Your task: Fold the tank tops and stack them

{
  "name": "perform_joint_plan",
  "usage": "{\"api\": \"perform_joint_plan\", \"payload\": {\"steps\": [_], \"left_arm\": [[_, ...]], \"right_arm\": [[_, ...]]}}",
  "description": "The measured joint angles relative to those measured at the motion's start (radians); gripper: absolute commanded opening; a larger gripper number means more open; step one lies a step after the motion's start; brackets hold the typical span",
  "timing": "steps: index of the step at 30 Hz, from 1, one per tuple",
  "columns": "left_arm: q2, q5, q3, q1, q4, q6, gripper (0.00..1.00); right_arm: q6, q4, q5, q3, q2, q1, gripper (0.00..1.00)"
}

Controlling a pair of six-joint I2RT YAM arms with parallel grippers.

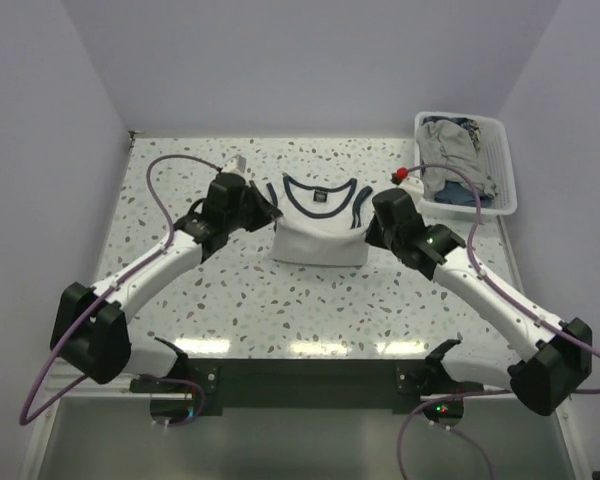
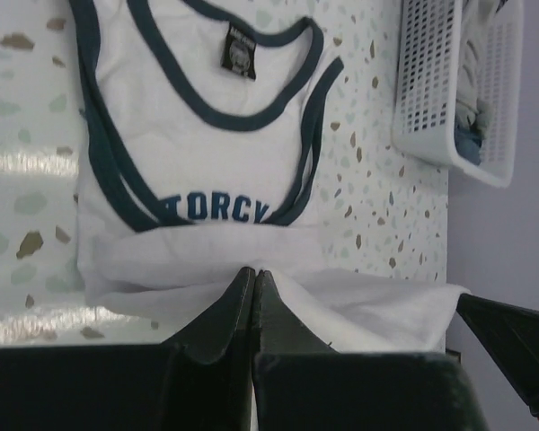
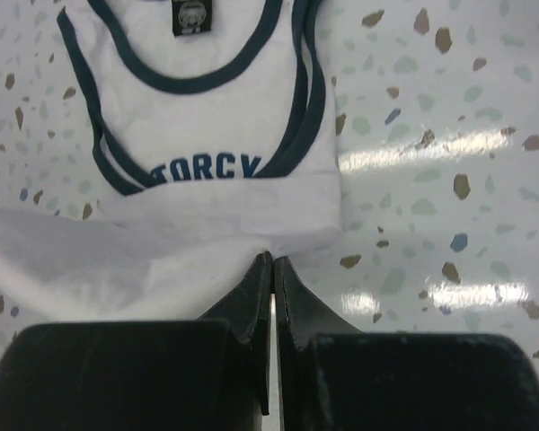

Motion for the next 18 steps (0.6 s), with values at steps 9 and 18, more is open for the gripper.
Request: {"api": "perform_joint_plan", "payload": {"steps": [9, 18], "left_arm": [[0.468, 0.032, 0.491, 0.106, 0.124, 0.052, 0.0], [0.996, 0.111, 0.828, 0.211, 0.232, 0.067, 0.04]], "right_arm": [[-0.158, 0.169, -0.151, 0.347, 0.451, -0.24, 0.04], [-0.21, 0.241, -0.298, 0.776, 0.994, -0.385, 0.14]]}}
